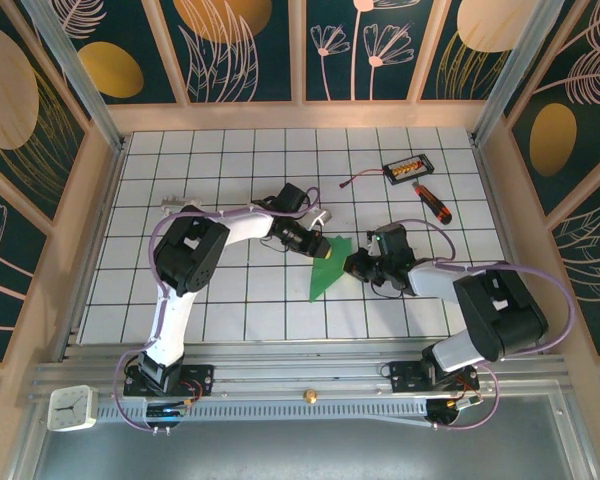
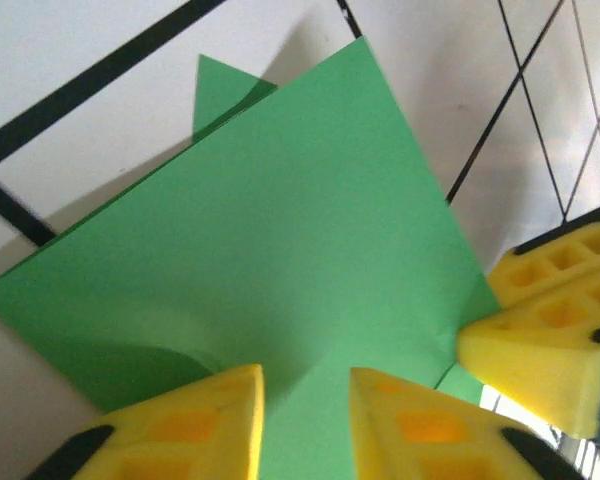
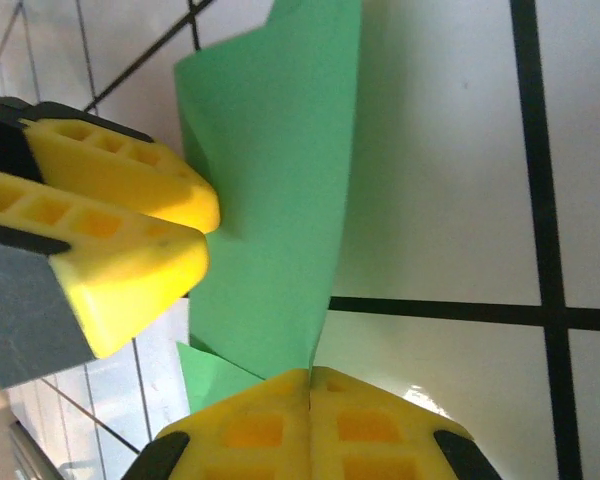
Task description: Fold a paper plane with a square sheet of paper (pick it up from the middle)
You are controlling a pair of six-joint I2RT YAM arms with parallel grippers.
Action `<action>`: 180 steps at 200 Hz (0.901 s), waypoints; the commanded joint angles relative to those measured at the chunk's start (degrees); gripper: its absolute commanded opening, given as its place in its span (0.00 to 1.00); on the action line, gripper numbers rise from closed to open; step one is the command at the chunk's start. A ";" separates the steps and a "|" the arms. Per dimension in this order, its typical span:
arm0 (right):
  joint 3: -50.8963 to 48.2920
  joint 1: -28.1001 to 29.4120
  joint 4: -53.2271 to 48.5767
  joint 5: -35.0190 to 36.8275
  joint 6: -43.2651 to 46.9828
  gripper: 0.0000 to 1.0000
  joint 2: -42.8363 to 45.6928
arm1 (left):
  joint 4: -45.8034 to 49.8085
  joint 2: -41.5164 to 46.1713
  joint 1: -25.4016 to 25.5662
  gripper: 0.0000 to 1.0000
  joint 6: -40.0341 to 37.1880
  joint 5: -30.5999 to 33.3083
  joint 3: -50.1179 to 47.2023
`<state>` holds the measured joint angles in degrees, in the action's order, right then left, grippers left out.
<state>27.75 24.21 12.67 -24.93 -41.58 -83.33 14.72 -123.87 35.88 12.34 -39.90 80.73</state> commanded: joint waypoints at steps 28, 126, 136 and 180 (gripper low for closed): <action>-0.65 1.56 -1.48 2.25 -9.76 0.00 5.80 | -22.71 19.49 1.04 0.44 9.07 12.41 -22.57; 0.47 3.18 -0.02 -0.11 -18.42 0.00 4.49 | -38.13 32.37 17.70 0.52 7.50 38.10 -40.91; 0.50 3.18 0.08 -0.33 -19.00 0.00 4.40 | -37.88 31.72 18.57 0.54 6.45 39.35 -40.27; 0.55 3.11 1.68 -1.58 -21.57 0.00 4.58 | -34.01 28.11 21.57 0.60 1.61 42.74 -36.40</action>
<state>27.38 26.89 12.32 -25.02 -60.62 -78.43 -20.36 -93.82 56.25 17.89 -0.99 41.60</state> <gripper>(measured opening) 0.057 0.596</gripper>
